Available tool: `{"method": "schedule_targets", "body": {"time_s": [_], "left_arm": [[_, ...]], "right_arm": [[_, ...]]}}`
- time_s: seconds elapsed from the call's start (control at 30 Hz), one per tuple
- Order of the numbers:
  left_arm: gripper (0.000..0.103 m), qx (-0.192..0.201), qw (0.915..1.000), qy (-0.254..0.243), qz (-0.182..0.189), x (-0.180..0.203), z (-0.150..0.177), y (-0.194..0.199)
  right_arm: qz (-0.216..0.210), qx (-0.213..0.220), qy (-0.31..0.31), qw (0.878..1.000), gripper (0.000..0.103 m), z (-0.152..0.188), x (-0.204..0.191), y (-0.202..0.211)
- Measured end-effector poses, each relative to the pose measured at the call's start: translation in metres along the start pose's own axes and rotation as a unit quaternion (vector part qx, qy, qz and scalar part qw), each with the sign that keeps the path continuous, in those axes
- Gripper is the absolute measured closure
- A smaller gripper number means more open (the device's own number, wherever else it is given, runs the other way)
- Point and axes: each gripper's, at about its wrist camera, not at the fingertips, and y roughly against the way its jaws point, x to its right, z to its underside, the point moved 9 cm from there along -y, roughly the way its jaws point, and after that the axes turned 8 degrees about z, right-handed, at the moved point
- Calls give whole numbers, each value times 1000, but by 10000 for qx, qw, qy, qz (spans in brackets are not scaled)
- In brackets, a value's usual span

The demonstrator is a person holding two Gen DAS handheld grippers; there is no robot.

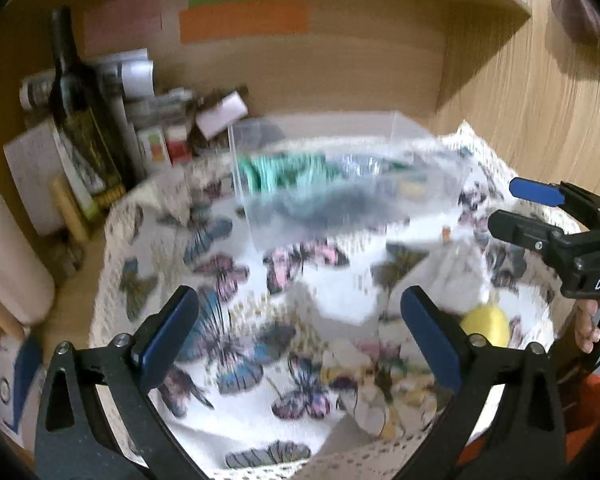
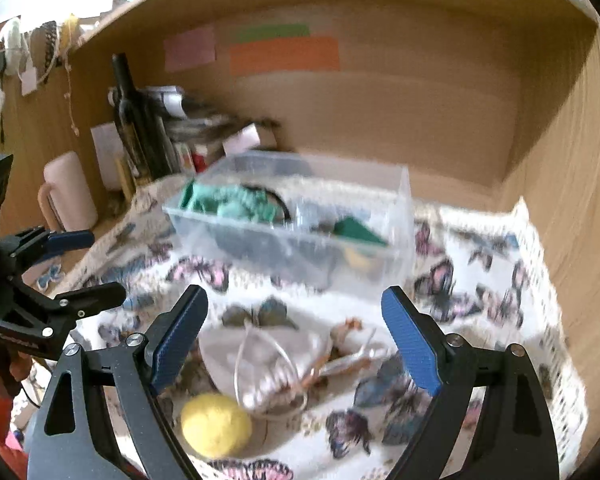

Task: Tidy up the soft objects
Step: 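Grasp the floral cloth with the left tool while the right tool grasps the white drawstring pouch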

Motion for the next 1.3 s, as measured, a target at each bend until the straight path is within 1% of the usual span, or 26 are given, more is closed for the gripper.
{"method": "schedule_targets", "body": {"time_s": [0.2, 0.3, 0.37, 0.4, 0.47, 0.5, 0.53, 0.57, 0.6, 0.63, 0.67, 0.7, 0.73, 0.8, 0.83, 0.93, 1.0, 1.13, 1.3], "left_arm": [[1, -440, 9987, 197, 178, 2, 35, -19], [1, -628, 9977, 137, 194, 6, 48, -27], [1, -693, 9974, 65, 198, 10, 54, -31], [1, -726, 9971, 36, 223, 12, 57, -33], [1, -786, 9965, 0, 295, 16, 61, -36], [7, -787, 9964, -1, 319, 17, 62, -38], [18, -770, 9965, 6, 334, 17, 62, -39], [21, -776, 9963, 8, 380, 18, 62, -40], [28, -796, 9960, -28, 403, 19, 62, -42], [40, -769, 9963, -70, 364, 19, 61, -43], [45, -743, 9965, -110, 369, 20, 60, -43], [56, -733, 9965, -140, 387, 21, 59, -43], [69, -723, 9964, -162, 403, 22, 58, -43], [81, -725, 9962, -191, 433, 23, 57, -43], [90, -730, 9963, -196, 421, 23, 56, -43], [92, -724, 9965, -147, 399, 19, 54, -43], [93, -640, 9972, -98, 366, 16, 49, -39], [93, -349, 9991, -52, 235, 9, 29, -26], [93, 78, 9998, 66, 196, 0, -3, -7]], "right_arm": [[-96, -460, 54, 9989, 16, 27, -8, -18], [-125, -797, 72, 9967, 16, 41, -11, -34], [-229, -975, -29, 9950, 16, 49, -12, -43], [-296, -1019, -103, 9943, 16, 51, -12, -45], [-395, -1099, -188, 9930, 21, 53, -12, -49], [-452, -1121, -196, 9925, 30, 53, -12, -50], [-498, -1124, -198, 9922, 39, 53, -14, -49], [-521, -1107, -186, 9923, 42, 53, -14, -48], [-507, -1077, -185, 9927, 50, 52, -14, -47], [-517, -1058, -187, 9929, 53, 51, -14, -46], [-530, -1036, -195, 9930, 58, 51, -13, -46], [-522, -991, -214, 9935, 61, 49, -12, -45], [-522, -947, -221, 9939, 64, 48, -12, -43], [-507, -835, -240, 9949, 68, 44, -10, -39], [-498, -782, -229, 9954, 71, 41, -9, -37], [-373, -601, -188, 9973, 73, 33, -7, -30], [-317, -444, -198, 9983, 73, 25, -3, -23], [-254, -177, -272, 9991, 73, 8, 3, -13], [-158, 219, -351, 9990, 73, -17, 14, 2]]}}
